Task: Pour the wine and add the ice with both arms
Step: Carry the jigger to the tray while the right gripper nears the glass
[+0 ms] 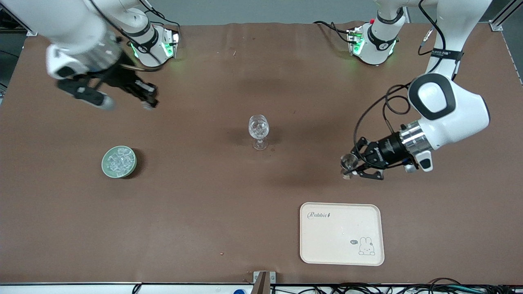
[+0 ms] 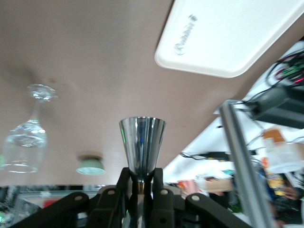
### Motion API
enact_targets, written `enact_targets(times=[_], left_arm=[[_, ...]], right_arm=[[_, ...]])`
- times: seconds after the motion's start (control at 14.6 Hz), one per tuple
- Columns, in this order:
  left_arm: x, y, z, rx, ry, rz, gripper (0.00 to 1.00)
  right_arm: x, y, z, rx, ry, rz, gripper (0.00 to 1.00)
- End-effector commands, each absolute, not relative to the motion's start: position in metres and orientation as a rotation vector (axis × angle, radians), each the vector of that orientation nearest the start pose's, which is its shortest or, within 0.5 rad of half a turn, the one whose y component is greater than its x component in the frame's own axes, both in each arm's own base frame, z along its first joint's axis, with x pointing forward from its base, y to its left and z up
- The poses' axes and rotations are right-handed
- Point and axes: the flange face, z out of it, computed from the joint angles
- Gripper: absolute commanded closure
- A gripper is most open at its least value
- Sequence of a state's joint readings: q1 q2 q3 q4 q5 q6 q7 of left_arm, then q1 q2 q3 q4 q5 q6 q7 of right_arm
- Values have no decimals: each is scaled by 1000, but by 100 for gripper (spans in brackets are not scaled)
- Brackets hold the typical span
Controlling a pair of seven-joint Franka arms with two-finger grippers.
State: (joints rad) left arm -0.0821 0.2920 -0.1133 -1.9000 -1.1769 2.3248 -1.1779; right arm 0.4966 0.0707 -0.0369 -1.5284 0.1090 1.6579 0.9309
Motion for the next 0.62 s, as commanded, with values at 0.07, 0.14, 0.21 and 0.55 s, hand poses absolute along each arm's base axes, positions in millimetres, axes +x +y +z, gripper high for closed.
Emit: enact_targets(times=[0.07,0.14,0.21,0.55], left_arm=[[658,-109,331,1277,1812,-638,99],[668,-100,318,1197,1832,-655,99],[677,-90,308,1111,1846,-665,99],[701,-77,237,982,1800,-643,95]], right_arm=[[514,355,564,-2891,822,70,99],[507,383,547,-2888,845,64,99],[500,413,525,-2884,882,61,99],[470,491,448,-2908,915,79,99]])
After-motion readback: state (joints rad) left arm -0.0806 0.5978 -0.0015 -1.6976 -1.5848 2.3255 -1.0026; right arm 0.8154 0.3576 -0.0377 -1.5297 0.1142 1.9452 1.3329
